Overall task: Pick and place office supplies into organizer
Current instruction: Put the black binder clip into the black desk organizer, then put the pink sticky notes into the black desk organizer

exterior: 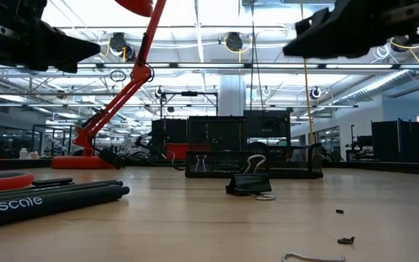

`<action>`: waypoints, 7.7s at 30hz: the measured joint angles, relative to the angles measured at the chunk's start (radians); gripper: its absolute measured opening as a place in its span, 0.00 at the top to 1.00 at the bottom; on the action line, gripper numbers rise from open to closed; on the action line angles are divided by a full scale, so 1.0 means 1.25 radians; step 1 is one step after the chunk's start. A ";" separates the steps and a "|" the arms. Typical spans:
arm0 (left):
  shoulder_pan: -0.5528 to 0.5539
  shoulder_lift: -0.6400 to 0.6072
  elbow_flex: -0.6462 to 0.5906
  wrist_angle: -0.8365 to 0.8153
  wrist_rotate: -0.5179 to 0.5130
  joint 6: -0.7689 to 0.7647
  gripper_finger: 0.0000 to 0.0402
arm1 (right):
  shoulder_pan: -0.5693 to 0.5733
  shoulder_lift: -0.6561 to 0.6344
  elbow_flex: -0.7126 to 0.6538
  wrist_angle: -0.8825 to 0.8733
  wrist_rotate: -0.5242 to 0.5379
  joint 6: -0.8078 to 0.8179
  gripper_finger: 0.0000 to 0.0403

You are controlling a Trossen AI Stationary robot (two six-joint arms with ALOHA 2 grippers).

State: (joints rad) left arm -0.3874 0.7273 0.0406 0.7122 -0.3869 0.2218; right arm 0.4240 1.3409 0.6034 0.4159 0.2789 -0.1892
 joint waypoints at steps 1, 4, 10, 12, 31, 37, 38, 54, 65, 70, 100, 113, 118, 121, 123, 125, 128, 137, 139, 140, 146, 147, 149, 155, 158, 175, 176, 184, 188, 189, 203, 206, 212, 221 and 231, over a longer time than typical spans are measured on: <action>0.000 0.000 0.000 -0.001 -0.004 0.000 0.99 | 0.008 0.033 0.014 -0.001 0.008 0.007 1.00; 0.000 0.000 0.000 -0.001 -0.005 -0.003 0.99 | 0.020 0.120 0.055 -0.004 0.011 0.017 0.98; 0.000 0.000 0.000 -0.009 -0.006 -0.009 0.99 | 0.024 0.243 0.124 0.002 0.012 -0.007 0.86; 0.000 0.000 0.000 -0.017 -0.006 -0.009 0.99 | 0.023 0.265 0.132 0.005 0.008 -0.014 0.81; 0.001 0.001 0.000 -0.054 -0.023 -0.017 0.99 | 0.028 0.368 0.134 0.137 -0.120 -0.005 0.59; 0.002 0.001 0.000 -0.053 -0.027 -0.014 0.99 | 0.009 0.390 0.134 0.159 -0.122 -0.019 0.61; 0.003 0.001 0.000 -0.054 -0.027 -0.014 0.99 | 0.005 0.394 0.134 0.159 -0.122 -0.020 0.61; 0.049 0.001 0.000 -0.059 -0.027 -0.034 0.99 | -0.014 0.462 0.134 0.249 -0.166 -0.011 0.61; 0.049 0.001 0.000 -0.066 -0.026 -0.039 0.99 | -0.020 0.469 0.134 0.245 -0.163 -0.003 0.63; 0.049 0.001 0.000 -0.070 -0.026 -0.040 0.99 | -0.024 0.469 0.134 0.238 -0.164 -0.002 0.73; 0.049 0.001 0.000 -0.089 -0.024 -0.041 0.99 | -0.153 0.120 0.134 0.094 -0.111 -0.043 1.00; 0.049 0.001 0.000 -0.094 -0.025 -0.034 0.99 | -0.300 0.257 0.134 0.124 -0.165 0.048 1.00; 0.049 0.001 0.000 -0.095 -0.026 -0.034 0.99 | -0.298 0.328 0.134 0.161 -0.139 0.036 1.00; 0.049 0.001 0.000 -0.095 -0.026 -0.034 0.99 | -0.298 0.348 0.134 0.168 -0.100 0.021 1.00; 0.049 0.001 0.000 -0.095 -0.026 -0.034 0.99 | -0.298 0.358 0.134 0.165 -0.066 0.010 1.00; 0.049 0.001 0.000 -0.095 -0.026 -0.034 0.99 | -0.296 0.362 0.133 0.166 -0.053 -0.001 1.00; 0.049 0.001 0.000 -0.095 -0.026 -0.034 0.99 | -0.295 0.362 0.134 0.162 -0.031 -0.005 1.00; 0.049 0.001 0.000 -0.104 -0.026 -0.034 0.99 | -0.296 0.363 0.134 0.124 -0.036 -0.011 0.99; 0.049 0.001 0.000 -0.104 -0.026 -0.034 0.99 | -0.293 0.363 0.134 0.124 -0.038 -0.011 0.98; 0.049 0.001 0.000 -0.104 -0.026 -0.034 0.99 | -0.291 0.362 0.134 0.125 -0.037 -0.011 0.98; 0.049 0.001 0.000 -0.107 -0.026 -0.034 0.99 | -0.291 0.362 0.134 0.125 -0.038 -0.006 0.93; 0.049 0.001 0.000 -0.108 -0.026 -0.034 0.99 | -0.291 0.362 0.134 0.125 -0.038 -0.006 0.91; 0.049 0.001 0.000 -0.108 -0.026 -0.034 0.99 | -0.291 0.362 0.134 0.125 -0.037 -0.004 0.90; 0.049 0.001 0.000 -0.108 -0.026 -0.035 0.99 | -0.286 0.362 0.134 0.160 -0.009 -0.012 0.83; 0.049 0.001 0.000 -0.108 -0.012 -0.034 0.99 | -0.278 0.353 0.134 0.160 0.025 -0.029 0.80; 0.049 0.001 0.001 -0.108 0.002 -0.035 0.99 | -0.173 0.055 0.134 -0.072 0.067 -0.035 0.87; 0.049 0.001 0.000 -0.108 0.002 -0.034 0.99 | -0.164 0.033 0.130 -0.076 0.066 -0.035 0.90; 0.049 0.001 0.001 -0.109 0.002 -0.034 0.99 | -0.123 -0.134 -0.012 0.041 0.066 -0.054 0.98; 0.048 0.001 0.001 -0.109 0.002 -0.034 0.99 | -0.145 -0.195 -0.088 0.068 0.065 -0.016 0.99; 0.048 0.001 0.001 -0.109 0.002 -0.034 0.99 | -0.154 -0.205 -0.101 0.068 0.065 -0.001 0.99; 0.049 0.001 0.001 -0.115 0.002 -0.035 0.99 | -0.219 -0.216 -0.143 0.071 -0.018 0.073 1.00; 0.049 0.001 0.001 -0.121 0.002 -0.038 0.99 | -0.219 -0.216 -0.143 0.071 -0.018 0.079 1.00; 0.049 0.001 0.001 -0.120 0.002 -0.036 0.99 | -0.181 -0.215 -0.131 0.060 -0.074 0.108 0.96; 0.049 0.001 0.001 -0.129 -0.003 -0.036 0.99 | -0.041 -0.117 0.028 -0.146 -0.077 0.213 0.68; 0.049 0.001 0.001 -0.133 -0.003 -0.053 0.99 | 0.077 0.038 0.256 -0.406 -0.076 0.307 0.42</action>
State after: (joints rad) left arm -0.3267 0.7280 0.0414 0.5461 -0.3901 0.1558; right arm 0.5202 1.3882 0.9232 -0.0913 0.1841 0.1939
